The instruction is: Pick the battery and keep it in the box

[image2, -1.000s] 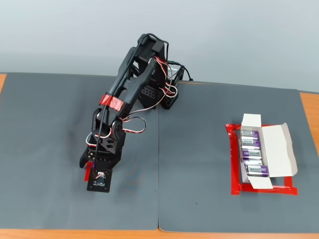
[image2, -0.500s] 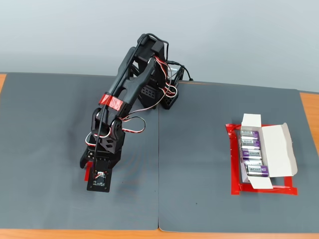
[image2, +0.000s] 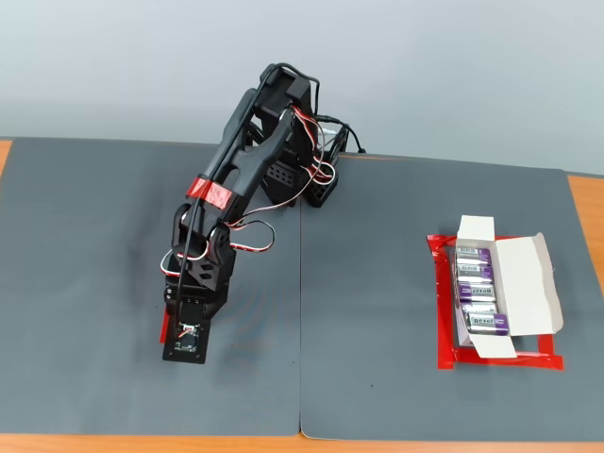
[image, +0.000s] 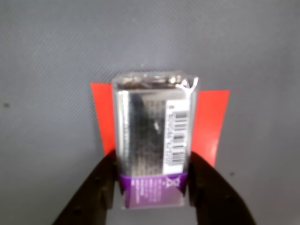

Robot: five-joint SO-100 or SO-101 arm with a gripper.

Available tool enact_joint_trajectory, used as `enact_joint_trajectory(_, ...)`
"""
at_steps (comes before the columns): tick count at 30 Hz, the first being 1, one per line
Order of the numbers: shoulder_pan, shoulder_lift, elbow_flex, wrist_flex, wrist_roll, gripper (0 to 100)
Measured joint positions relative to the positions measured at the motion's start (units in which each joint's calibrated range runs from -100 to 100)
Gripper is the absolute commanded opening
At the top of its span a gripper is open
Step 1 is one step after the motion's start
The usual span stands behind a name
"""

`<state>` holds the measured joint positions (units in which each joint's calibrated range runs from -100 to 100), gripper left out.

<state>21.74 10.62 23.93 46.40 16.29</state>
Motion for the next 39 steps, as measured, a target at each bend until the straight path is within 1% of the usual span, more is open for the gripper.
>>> enact_joint_trajectory(11, 0.00, 0.08, -0.81, 0.52, -0.10, 3)
enact_joint_trajectory(20, -0.07, -0.85, -10.78, 10.67, -4.44, 3)
enact_joint_trajectory(22, -0.81, -1.95, -13.38, 13.01, -5.42, 3)
enact_joint_trajectory(29, -3.46, -7.22, -18.86, 18.39, -6.06, 3)
enact_joint_trajectory(33, -5.01, -9.86, -18.95, 18.82, -6.06, 3)
enact_joint_trajectory(39, -10.32, -12.74, -18.95, 18.82, -6.06, 3)
